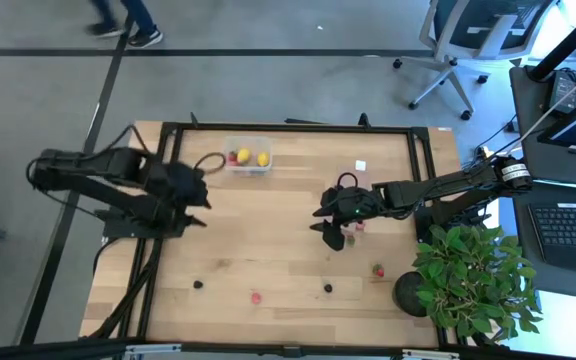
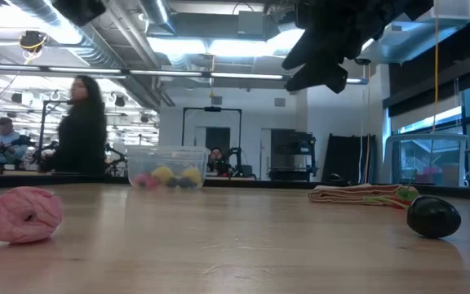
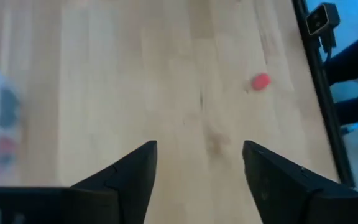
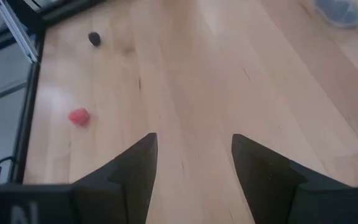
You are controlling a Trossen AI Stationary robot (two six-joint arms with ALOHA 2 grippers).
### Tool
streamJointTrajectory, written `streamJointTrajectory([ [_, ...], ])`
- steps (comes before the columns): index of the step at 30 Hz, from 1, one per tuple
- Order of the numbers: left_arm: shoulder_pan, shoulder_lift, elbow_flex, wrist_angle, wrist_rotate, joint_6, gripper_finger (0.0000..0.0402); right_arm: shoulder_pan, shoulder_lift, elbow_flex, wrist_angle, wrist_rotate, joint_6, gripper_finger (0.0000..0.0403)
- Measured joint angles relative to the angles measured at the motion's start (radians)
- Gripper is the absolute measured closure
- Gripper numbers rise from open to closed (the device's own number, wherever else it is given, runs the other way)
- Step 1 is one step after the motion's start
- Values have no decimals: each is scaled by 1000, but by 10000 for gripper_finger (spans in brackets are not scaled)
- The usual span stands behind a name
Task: Pick and placing Produce into tupperware
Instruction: Put the blackberry into the transparent bin
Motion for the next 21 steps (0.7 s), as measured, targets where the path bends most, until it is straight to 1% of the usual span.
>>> streamJointTrajectory([
  [3,-116,34,-9,5,-58,-242,174,0,0,0,27,0,-1,194],
  [7,-244,82,-41,-3,-76,-507,174,0,0,0,48,0,-1,194],
  [12,-391,122,-151,-4,-76,-814,174,0,0,0,47,0,2,194],
  [14,-449,138,-204,27,-66,-923,174,2,0,0,46,0,2,194],
  [17,-527,171,-270,130,-72,-999,174,3,0,0,46,0,1,194],
  [21,-607,247,-311,246,-152,-1038,174,3,0,0,46,0,0,194],
])
